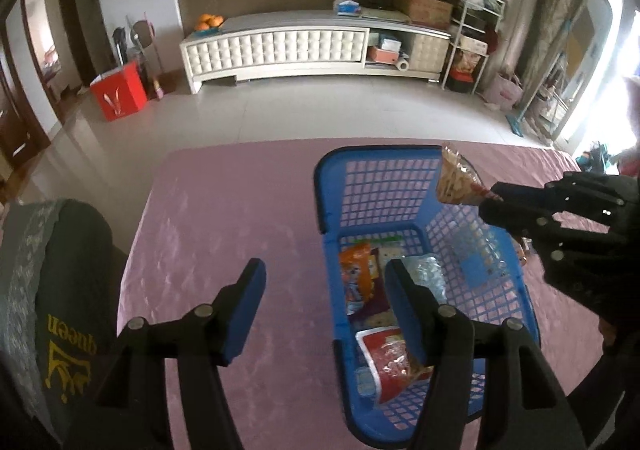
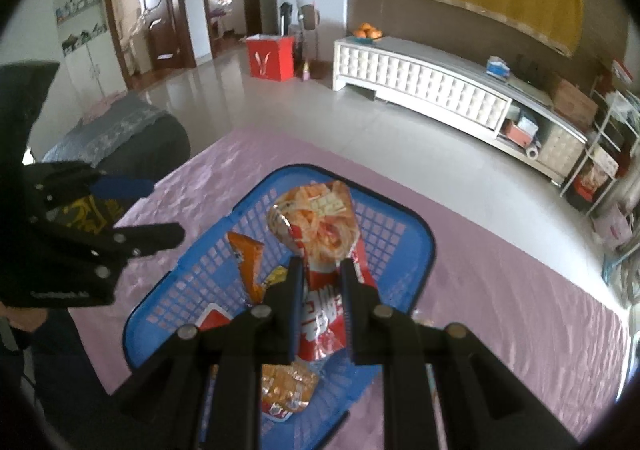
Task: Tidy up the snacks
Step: 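Lower the red-and-white pouch into the basket and open the right gripper, then move both open grippers toward the remaining snacks on the table, then grasp the clear bag of round biscuits with the right gripper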
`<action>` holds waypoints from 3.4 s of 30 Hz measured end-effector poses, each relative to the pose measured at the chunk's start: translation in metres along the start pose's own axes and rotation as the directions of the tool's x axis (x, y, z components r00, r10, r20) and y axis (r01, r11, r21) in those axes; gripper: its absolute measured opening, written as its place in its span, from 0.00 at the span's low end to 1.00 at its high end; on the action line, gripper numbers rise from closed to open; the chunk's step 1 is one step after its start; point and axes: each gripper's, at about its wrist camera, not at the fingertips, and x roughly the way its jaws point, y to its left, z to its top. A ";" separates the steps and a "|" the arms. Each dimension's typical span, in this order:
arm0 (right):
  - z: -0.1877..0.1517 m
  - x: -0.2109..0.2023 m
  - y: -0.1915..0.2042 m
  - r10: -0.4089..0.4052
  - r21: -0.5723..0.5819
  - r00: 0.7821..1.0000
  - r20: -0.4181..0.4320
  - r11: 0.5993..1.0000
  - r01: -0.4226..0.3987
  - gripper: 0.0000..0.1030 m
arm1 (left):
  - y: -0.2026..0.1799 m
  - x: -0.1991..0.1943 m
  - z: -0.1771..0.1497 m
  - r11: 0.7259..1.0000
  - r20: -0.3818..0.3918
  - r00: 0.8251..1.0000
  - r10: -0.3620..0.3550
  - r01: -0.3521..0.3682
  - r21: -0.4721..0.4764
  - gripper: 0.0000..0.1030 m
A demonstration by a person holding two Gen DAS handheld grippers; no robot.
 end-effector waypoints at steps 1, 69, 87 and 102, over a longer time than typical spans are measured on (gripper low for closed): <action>0.001 0.005 0.000 -0.004 -0.009 1.000 -0.009 1.000 0.004 0.20 | 0.001 0.002 0.000 1.000 -0.003 1.000 0.003 -0.003 -0.002 0.58; -0.141 -0.070 -0.154 -0.147 0.049 0.980 -0.131 0.987 0.155 0.81 | -0.257 0.032 -0.030 0.978 -0.004 0.995 -0.101 0.100 0.183 0.72; -0.171 0.026 -0.197 0.054 -0.170 0.982 -0.180 0.982 -0.085 0.81 | -0.287 0.116 -0.045 0.993 -0.084 0.995 -0.049 0.058 0.103 0.72; -0.165 0.073 -0.210 0.238 -0.229 0.955 -0.174 0.934 -0.275 0.71 | -0.276 0.155 -0.035 0.997 -0.131 0.991 -0.021 0.031 0.069 0.72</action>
